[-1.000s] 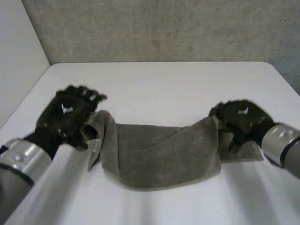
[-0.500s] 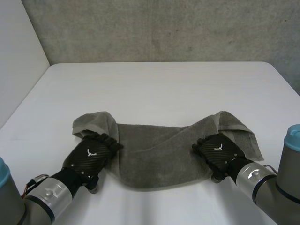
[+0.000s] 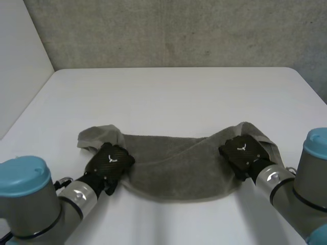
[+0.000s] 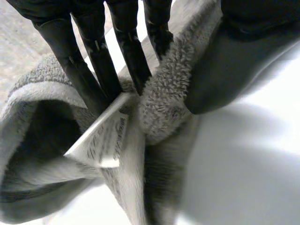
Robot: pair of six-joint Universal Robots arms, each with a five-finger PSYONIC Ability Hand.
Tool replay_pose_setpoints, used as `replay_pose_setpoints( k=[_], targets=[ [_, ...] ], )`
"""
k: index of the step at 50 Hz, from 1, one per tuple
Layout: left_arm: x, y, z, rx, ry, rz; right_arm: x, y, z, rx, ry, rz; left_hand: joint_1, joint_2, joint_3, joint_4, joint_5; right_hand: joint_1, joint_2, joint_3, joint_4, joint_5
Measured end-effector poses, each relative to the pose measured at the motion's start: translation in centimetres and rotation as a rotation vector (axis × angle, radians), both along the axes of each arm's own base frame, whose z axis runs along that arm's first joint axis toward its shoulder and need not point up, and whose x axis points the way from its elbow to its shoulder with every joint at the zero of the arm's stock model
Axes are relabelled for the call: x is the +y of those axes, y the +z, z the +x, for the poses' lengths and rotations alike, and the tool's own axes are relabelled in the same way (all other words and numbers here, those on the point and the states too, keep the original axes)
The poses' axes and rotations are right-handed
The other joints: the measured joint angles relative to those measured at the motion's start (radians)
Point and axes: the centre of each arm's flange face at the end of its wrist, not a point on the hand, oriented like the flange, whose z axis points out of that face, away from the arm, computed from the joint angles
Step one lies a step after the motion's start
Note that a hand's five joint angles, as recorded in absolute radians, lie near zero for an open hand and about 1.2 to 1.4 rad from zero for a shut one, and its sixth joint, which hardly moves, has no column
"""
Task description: Fold the towel.
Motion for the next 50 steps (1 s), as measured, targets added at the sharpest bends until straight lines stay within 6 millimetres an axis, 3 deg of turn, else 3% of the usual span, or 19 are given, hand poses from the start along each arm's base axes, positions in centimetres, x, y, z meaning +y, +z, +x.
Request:
replay_pose_setpoints(
  k=[4,12,16,21,25,28,37,45,48,50],
  targets=[
    [-1.8,0.5,-0.3,-0.032,0.033,-0.066,-1.3,0.5,0.3,0.005,-0.007,-0.029,0.095,0.095,0.098,0.089,0.096,0.0,0.0,0.0,0.0,0.0],
    [-5.6,3.8,-1.4,0.015,0.096,-0.201,-4.3,2.2,1.4,0.009,0.003,-0.105,0.149,0.152,0.173,0.156,0.154,0.0,0.0,0.0,0.0,0.0],
    [-6.9,5.8,-2.1,0.071,0.105,-0.248,-5.9,3.7,2.0,-0.007,0.003,-0.142,0.151,0.16,0.182,0.161,0.157,-0.005,0.0,-0.005,-0.005,-0.005],
    [-7.3,7.0,-2.5,0.112,0.105,-0.251,-6.2,4.4,2.5,-0.018,0.011,-0.128,0.151,0.16,0.183,0.161,0.157,-0.123,-0.085,-0.123,-0.123,-0.122],
    [-6.9,6.9,-2.6,0.123,0.104,-0.207,-4.7,3.8,2.9,-0.042,0.024,-0.036,0.151,0.16,0.183,0.161,0.157,-0.683,-0.647,-0.677,-0.659,-0.687],
    [-6.4,6.4,-2.4,0.12,0.105,-0.171,-3.1,3.1,3.0,-0.065,0.025,0.046,0.151,0.16,0.183,0.161,0.157,-0.925,-0.888,-0.93,-0.93,-0.961],
    [-6.2,5.4,-1.8,0.108,0.123,-0.127,1.8,0.6,2.6,-0.21,0.012,0.257,0.151,0.16,0.183,0.161,0.157,-1.001,-0.953,-1.007,-1.021,-1.062],
    [-6.2,5.3,-1.7,0.113,0.128,-0.124,3.6,-0.6,2.8,-0.231,0.029,0.281,0.151,0.16,0.183,0.161,0.157,-1.019,-0.963,-1.024,-1.032,-1.054],
    [-6.2,5.5,-1.8,0.126,0.131,-0.12,3.6,-1.0,2.9,-0.221,0.028,0.267,0.151,0.16,0.183,0.161,0.157,-0.926,-0.899,-0.938,-0.937,-0.925],
    [-6.2,5.5,-1.8,0.138,0.134,-0.114,3.3,-1.2,2.9,-0.209,0.021,0.247,0.151,0.16,0.183,0.161,0.156,-0.719,-0.669,-0.713,-0.711,-0.694]
  ],
)
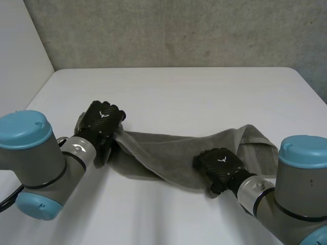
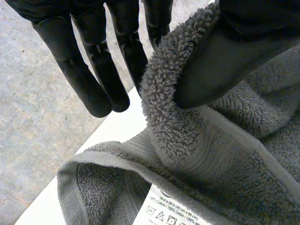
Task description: Fold the towel.
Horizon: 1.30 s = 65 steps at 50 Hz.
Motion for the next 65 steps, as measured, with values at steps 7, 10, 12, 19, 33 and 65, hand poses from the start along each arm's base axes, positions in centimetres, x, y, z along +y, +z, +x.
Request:
replay_pose_setpoints(
  k=[7,10,12,19,33,65],
  targets=[
    [0.0,0.3,0.0,0.029,0.004,0.007,-1.6,0.6,-0.1,0.05,-0.047,-0.119,0.0,0.0,0.0,0.0,0.0,0.693,0.654,0.679,0.705,0.678],
    [-0.1,0.7,-0.1,0.038,0.004,-0.003,-2.7,1.6,0.0,0.06,-0.065,-0.181,0.0,0.0,0.0,0.0,0.0,0.693,0.654,0.68,0.71,0.678],
    [-0.3,1.0,-0.1,0.043,0.004,-0.013,-3.3,2.2,0.1,0.061,-0.073,-0.213,0.0,0.0,0.0,0.0,0.0,0.693,0.654,0.68,0.71,0.678],
    [-2.0,4.2,-0.8,0.109,0.015,-0.106,-7.1,6.9,1.5,0.019,-0.082,-0.401,0.001,0.009,0.003,0.003,0.003,0.695,0.654,0.688,0.71,0.683],
    [-7.0,20.2,-1.1,0.493,0.144,-0.479,-12.5,22.4,4.8,-0.167,-0.016,-1.02,0.026,0.049,0.056,0.054,0.048,0.695,0.654,0.714,0.71,0.688],
    [0.8,3.0,4.3,0.062,0.109,0.007,-6.4,6.2,0.6,0.163,0.197,-0.1,0.03,0.049,0.061,0.058,0.048,0.692,0.653,0.702,0.698,0.683]
  ],
)
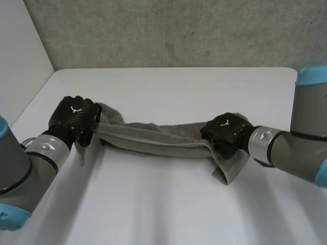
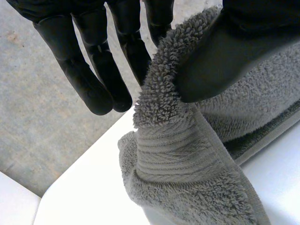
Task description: Fold the towel.
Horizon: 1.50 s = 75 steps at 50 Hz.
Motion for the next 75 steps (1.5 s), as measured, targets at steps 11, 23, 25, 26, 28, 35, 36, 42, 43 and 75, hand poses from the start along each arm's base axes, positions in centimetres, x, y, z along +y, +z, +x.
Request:
replay_pose_setpoints(
  k=[11,23,25,26,28,35,36,42,43,75],
  targets=[
    [0.2,0.1,-0.7,0.045,-0.012,-0.039,0.6,-3.3,-0.7,-0.103,-0.112,0.026,0.005,0.0,0.0,0.0,0.0,-0.755,-0.711,-0.77,-0.766,-0.794],
    [-0.5,0.5,-0.3,0.094,0.011,-0.037,3.8,-2.2,-3.0,-0.174,-0.222,-0.061,0.005,0.0,-0.001,0.0,0.0,-0.988,-0.946,-1.024,-1.024,-1.063],
    [-0.6,0.5,-0.3,0.094,0.014,-0.037,4.3,-2.3,-3.3,-0.186,-0.234,-0.054,0.005,0.0,-0.001,0.0,0.0,-1.014,-0.957,-1.041,-1.04,-1.085],
    [-0.6,0.4,-0.3,0.094,0.015,-0.036,4.7,-2.4,-3.4,-0.194,-0.242,-0.044,0.005,0.0,-0.001,0.0,0.0,-1.045,-0.991,-1.066,-1.062,-1.113],
    [-0.7,0.4,-0.2,0.093,0.016,-0.035,5.2,-2.7,-3.6,-0.203,-0.251,-0.029,0.005,0.0,-0.001,0.0,0.0,-1.068,-1.021,-1.081,-1.068,-1.127],
    [-0.5,0.2,-0.4,0.091,0.011,-0.028,5.8,-3.9,-3.8,-0.22,-0.267,0.002,0.005,0.0,-0.001,0.0,0.0,-1.077,-1.027,-1.084,-1.068,-1.132],
    [-0.4,0.2,-0.4,0.09,0.009,-0.027,5.8,-4.1,-3.8,-0.221,-0.267,0.005,0.005,0.0,-0.001,0.0,0.0,-1.079,-1.027,-1.084,-1.068,-1.132],
    [-0.3,0.1,-0.6,0.09,0.002,-0.026,5.2,-5.4,-3.4,-0.219,-0.265,0.014,0.005,0.0,-0.001,0.0,0.0,-1.079,-1.027,-1.084,-1.068,-1.132],
    [-0.2,0.1,-0.6,0.09,0.001,-0.026,5.0,-5.6,-3.3,-0.218,-0.265,0.012,0.005,0.0,-0.001,0.0,0.0,-1.079,-1.027,-1.084,-1.068,-1.132],
    [-0.2,0.2,-0.5,0.094,0.005,-0.039,1.4,-5.3,-5.7,-0.056,-0.407,-0.132,0.005,0.0,-0.001,0.0,0.0,-0.017,0.03,0.013,0.014,0.009]
  ],
)
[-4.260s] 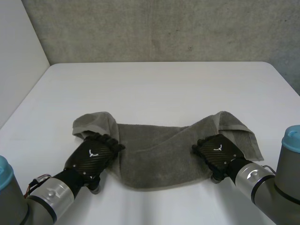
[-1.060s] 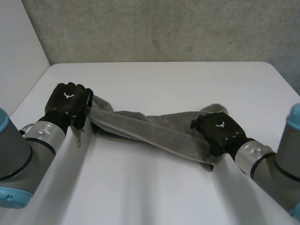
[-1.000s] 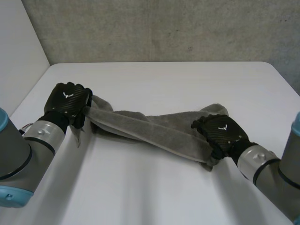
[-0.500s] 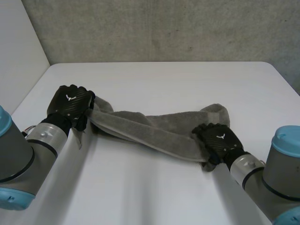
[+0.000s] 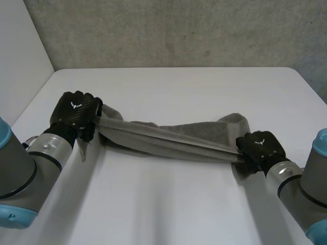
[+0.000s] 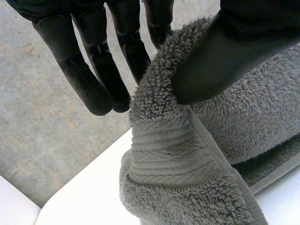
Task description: Fold the towel.
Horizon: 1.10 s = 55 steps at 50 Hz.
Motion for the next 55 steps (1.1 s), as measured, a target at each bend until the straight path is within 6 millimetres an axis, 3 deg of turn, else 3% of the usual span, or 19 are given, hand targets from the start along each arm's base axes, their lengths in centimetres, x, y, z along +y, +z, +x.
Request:
replay_pose_setpoints(
  k=[5,9,13,16,18,22,27,30,33,42,46,50,55],
  targets=[
    [0.1,0.4,-0.1,0.004,-0.003,-0.011,-0.1,0.6,0.2,-0.023,0.041,0.038,0.0,0.0,0.0,0.0,0.0,0.001,0.0,0.0,0.0,0.002],
    [0.3,1.8,-0.1,0.017,-0.004,-0.054,-0.6,3.2,0.2,-0.067,0.063,0.027,0.0,0.0,0.0,0.0,0.0,0.004,0.0,0.0,0.0,0.002],
    [0.6,3.9,0.0,0.036,-0.004,-0.117,-1.1,6.9,0.0,-0.111,0.065,-0.03,0.002,0.0,0.001,0.0,0.0,0.005,0.0,0.0,0.0,0.004],
    [0.9,6.5,0.2,0.059,-0.001,-0.193,-1.5,11.2,-0.3,-0.141,0.062,-0.126,0.005,0.0,0.002,0.0,0.0,0.005,0.0,0.0,0.0,0.004],
    [1.2,8.8,0.4,0.08,0.003,-0.26,-1.5,15.1,-0.8,-0.158,0.063,-0.218,0.005,0.0,0.002,0.0,0.0,0.005,0.001,0.0,0.0,0.004],
    [1.9,12.3,0.8,0.111,0.011,-0.355,-1.1,20.1,-1.5,-0.161,0.07,-0.324,0.005,0.0,0.002,0.0,0.0,0.005,0.003,0.0,0.0,0.004],
    [2.8,16.6,1.4,0.142,0.025,-0.431,-0.9,24.5,-2.8,-0.108,0.08,-0.38,0.005,0.0,0.002,0.0,0.0,0.005,0.012,0.0,0.0,0.013],
    [2.7,17.7,1.5,0.138,0.031,-0.411,-1.5,24.9,-3.3,-0.05,0.088,-0.353,0.005,0.0,0.002,0.0,0.0,0.022,0.02,0.0,0.0,0.026],
    [1.7,17.1,1.3,0.111,0.037,-0.33,-2.6,24.0,-3.4,0.026,0.102,-0.301,0.005,0.0,0.0,0.0,0.0,0.026,0.026,0.0,0.0,0.035],
    [-3.6,10.2,0.1,-0.011,0.047,0.022,-5.9,19.9,-1.5,0.217,0.125,-0.22,0.005,0.0,-0.026,-0.003,0.0,0.033,0.028,0.0,0.0,0.038],
    [-6.0,8.5,-0.5,-0.036,0.05,0.082,-7.8,18.6,0.2,0.25,0.128,-0.273,0.005,0.0,-0.027,-0.003,0.0,0.034,0.028,0.0,0.0,0.038],
    [-8.3,8.8,-1.0,-0.03,0.053,0.05,-9.6,18.5,1.6,0.247,0.109,-0.374,0.005,0.0,-0.028,-0.003,0.0,0.034,0.028,0.0,0.0,0.038],
    [-10.9,12.5,-1.6,0.026,0.057,-0.109,-11.9,21.0,3.4,0.187,0.037,-0.652,0.005,0.0,-0.026,-0.001,0.0,0.034,0.028,0.0,0.0,0.038]
  ],
)
